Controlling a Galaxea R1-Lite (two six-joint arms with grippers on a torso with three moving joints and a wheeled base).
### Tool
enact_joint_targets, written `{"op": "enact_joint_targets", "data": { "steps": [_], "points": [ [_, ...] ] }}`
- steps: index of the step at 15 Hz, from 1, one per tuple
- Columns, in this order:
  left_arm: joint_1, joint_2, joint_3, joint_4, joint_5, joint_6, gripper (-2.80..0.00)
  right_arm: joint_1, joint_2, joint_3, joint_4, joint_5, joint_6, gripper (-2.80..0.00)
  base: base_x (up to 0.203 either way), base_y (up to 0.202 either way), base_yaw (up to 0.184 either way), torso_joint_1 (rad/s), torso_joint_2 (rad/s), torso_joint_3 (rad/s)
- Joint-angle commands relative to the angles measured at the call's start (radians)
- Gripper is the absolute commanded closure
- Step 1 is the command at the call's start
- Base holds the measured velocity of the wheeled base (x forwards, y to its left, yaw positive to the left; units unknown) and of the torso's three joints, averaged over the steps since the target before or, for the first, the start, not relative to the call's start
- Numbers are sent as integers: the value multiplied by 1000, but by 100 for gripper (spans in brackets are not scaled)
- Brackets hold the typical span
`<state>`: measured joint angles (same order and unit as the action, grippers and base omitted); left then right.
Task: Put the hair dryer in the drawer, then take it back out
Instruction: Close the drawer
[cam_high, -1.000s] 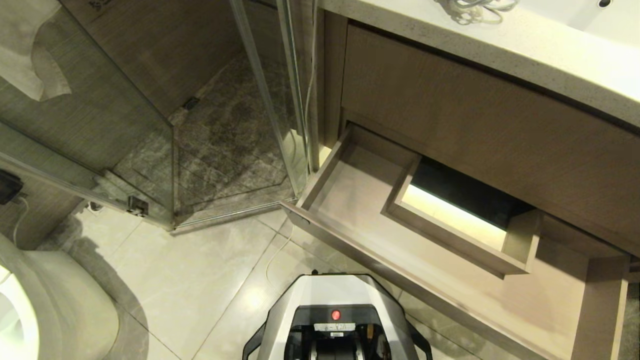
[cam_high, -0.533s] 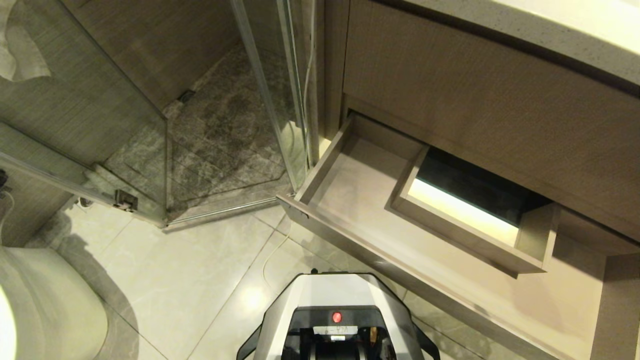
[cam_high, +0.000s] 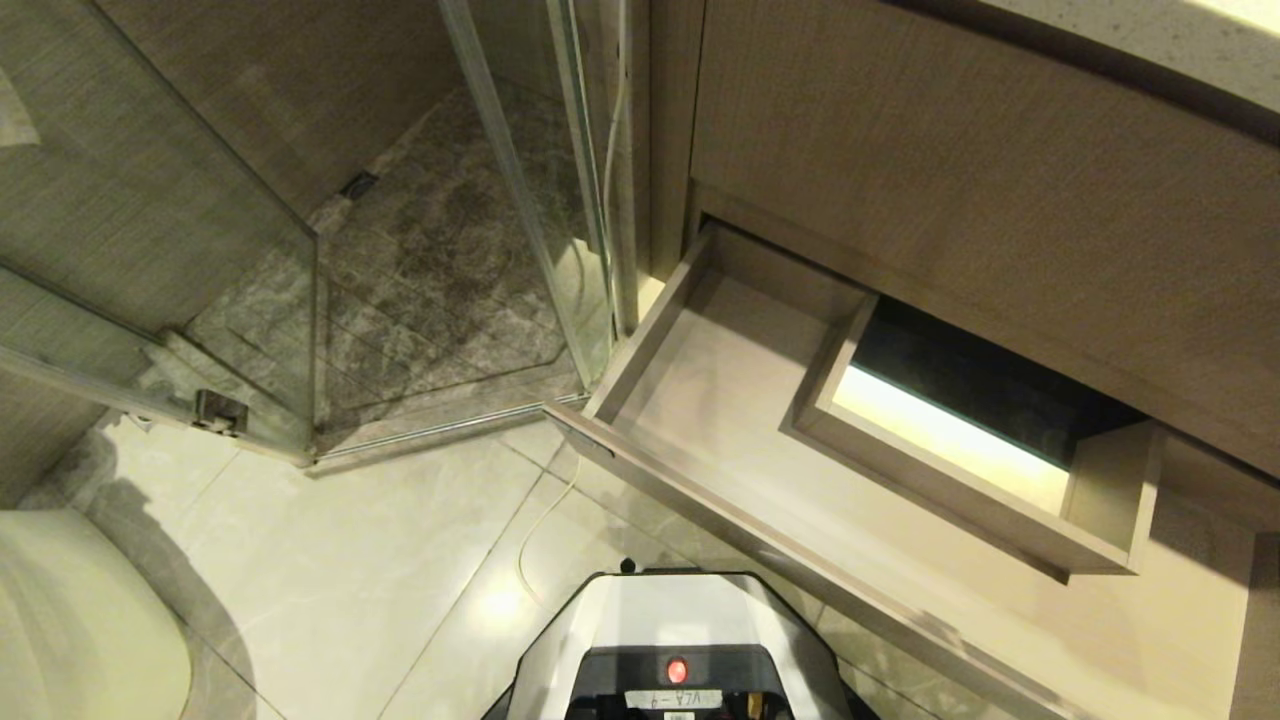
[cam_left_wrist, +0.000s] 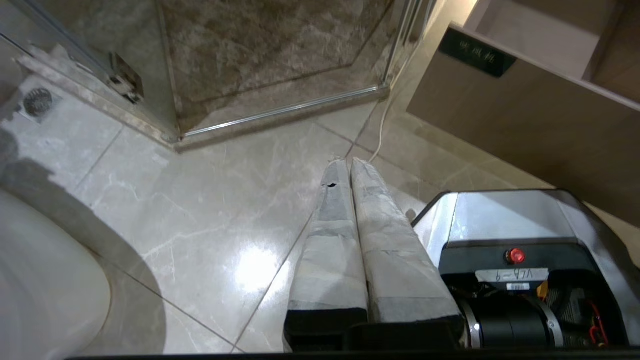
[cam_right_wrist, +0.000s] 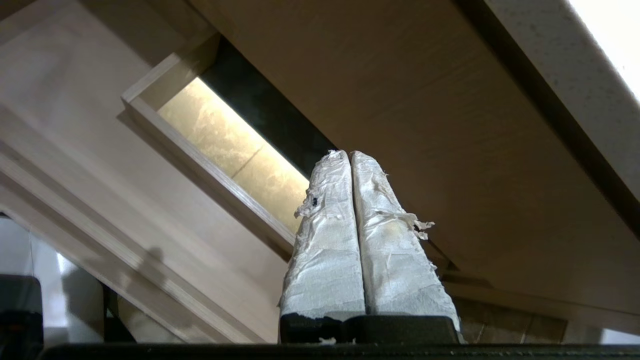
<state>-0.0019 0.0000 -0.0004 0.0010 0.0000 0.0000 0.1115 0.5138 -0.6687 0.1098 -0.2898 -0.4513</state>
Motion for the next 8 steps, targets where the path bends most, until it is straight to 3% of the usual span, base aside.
{"op": "enact_joint_targets", "data": {
  "steps": [1,8],
  "points": [
    [0,0,2,2,0,0,0,-1,-3,5,1,-2,-3,0,0,0,0,-27,442,427],
    [0,0,2,2,0,0,0,-6,-11,20,4,-3,-3,0,0,0,0,-22,400,388]
  ]
}}
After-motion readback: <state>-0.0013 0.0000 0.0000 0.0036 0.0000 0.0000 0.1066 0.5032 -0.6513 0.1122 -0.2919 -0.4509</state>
